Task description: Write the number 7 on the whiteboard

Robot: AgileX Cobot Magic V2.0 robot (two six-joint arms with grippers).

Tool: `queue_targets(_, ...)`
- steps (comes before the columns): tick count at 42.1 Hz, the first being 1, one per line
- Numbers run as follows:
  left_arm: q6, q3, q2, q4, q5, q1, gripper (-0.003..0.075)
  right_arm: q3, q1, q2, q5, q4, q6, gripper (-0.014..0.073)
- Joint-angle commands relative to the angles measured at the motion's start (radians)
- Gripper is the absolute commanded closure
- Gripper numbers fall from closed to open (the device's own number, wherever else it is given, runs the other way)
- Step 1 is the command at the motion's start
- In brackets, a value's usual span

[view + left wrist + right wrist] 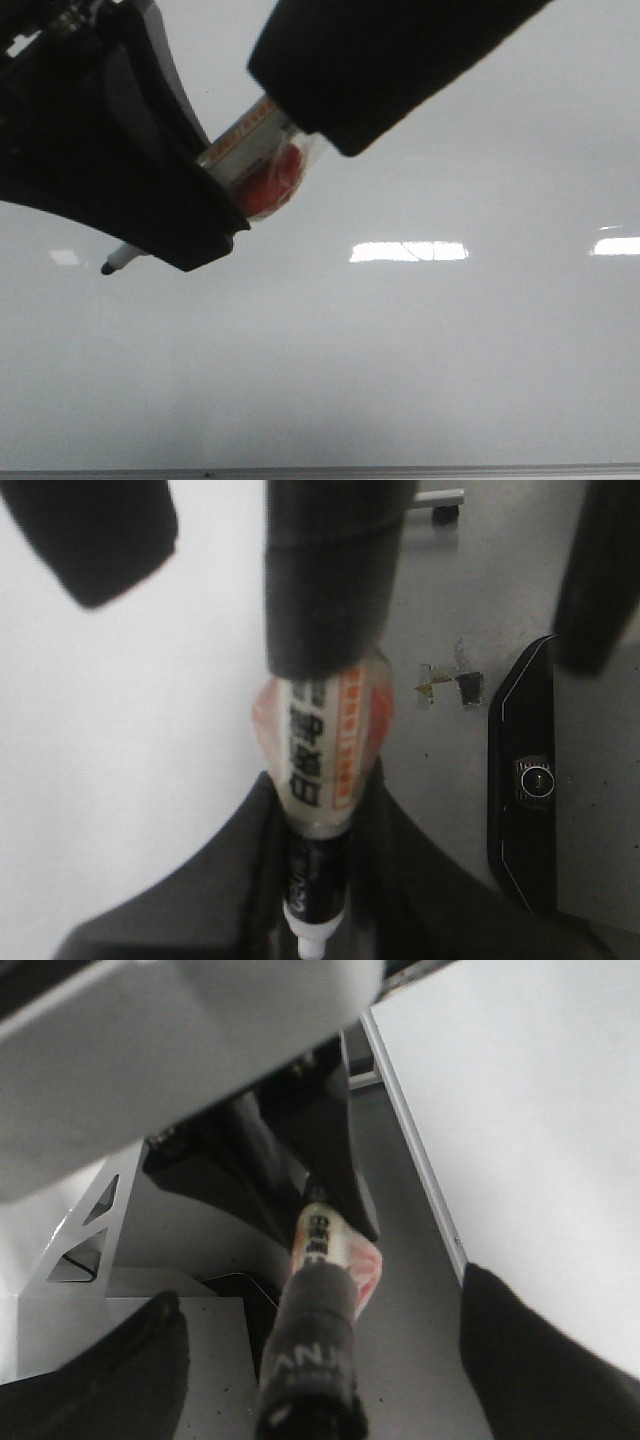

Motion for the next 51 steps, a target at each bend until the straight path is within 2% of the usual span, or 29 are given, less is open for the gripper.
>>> queue_targets(1,0.000,-0.032,-0.028,-0.012,-0.068,-0.007,0.0741,-0.053,0.012,0.021,-0.042,0.045,-0.022,0.0014)
queue_targets(4,0.000,-0.032,-0.028,-0.012,-0.073,-0.007,0.0741,-0.059,0.012,0.040,-0.043,0.047,-0.023,0.0032)
queue_targets(6,0.000,-0.032,-0.028,-0.012,-0.073,-0.007,0.0741,-0.060,0.012,0.043,-0.046,0.047,-0.025,0.0074)
queue_targets(15,0.000,-0.032,-0.028,-0.012,-0.094,-0.007,0.0739,-0.060,0.012,0.046,-0.034,0.050,-0.025,0.0425)
queue_targets(19,0.000,-0.032,-0.028,-0.004,-0.121,-0.007,0.0692,-0.060,0.012,0.046,-0.015,0.050,-0.025,0.0594)
queue_targets(22,0.000,-0.032,-0.030,0.003,-0.123,-0.007,0.0590,-0.060,0.012,0.046,-0.007,0.050,-0.025,0.0669)
queue_targets(28,-0.004,-0.032,-0.032,0.003,-0.106,-0.007,0.0139,-0.060,0.004,0.046,-0.018,0.049,-0.025,0.0662)
queue_targets(30,-0.004,-0.032,-0.037,0.003,-0.101,-0.007,0.0060,-0.060,-0.005,0.046,-0.022,0.048,-0.025,0.0662)
queue_targets(32,-0.004,-0.028,-0.045,0.003,-0.089,-0.007,0.0034,-0.060,-0.017,0.046,-0.025,0.045,-0.025,0.0662)
queue_targets(35,-0.007,-0.021,-0.069,0.003,-0.061,-0.007,0.0066,-0.060,-0.048,0.046,-0.021,0.043,-0.025,0.0662)
queue_targets(39,-0.011,0.006,-0.118,0.003,-0.033,-0.007,0.0152,-0.060,-0.104,0.046,-0.014,0.043,-0.025,0.0662)
queue_targets(51,-0.121,0.183,-0.409,-0.004,-0.024,-0.007,0.0566,-0.059,-0.264,0.046,-0.090,0.043,-0.025,0.0662)
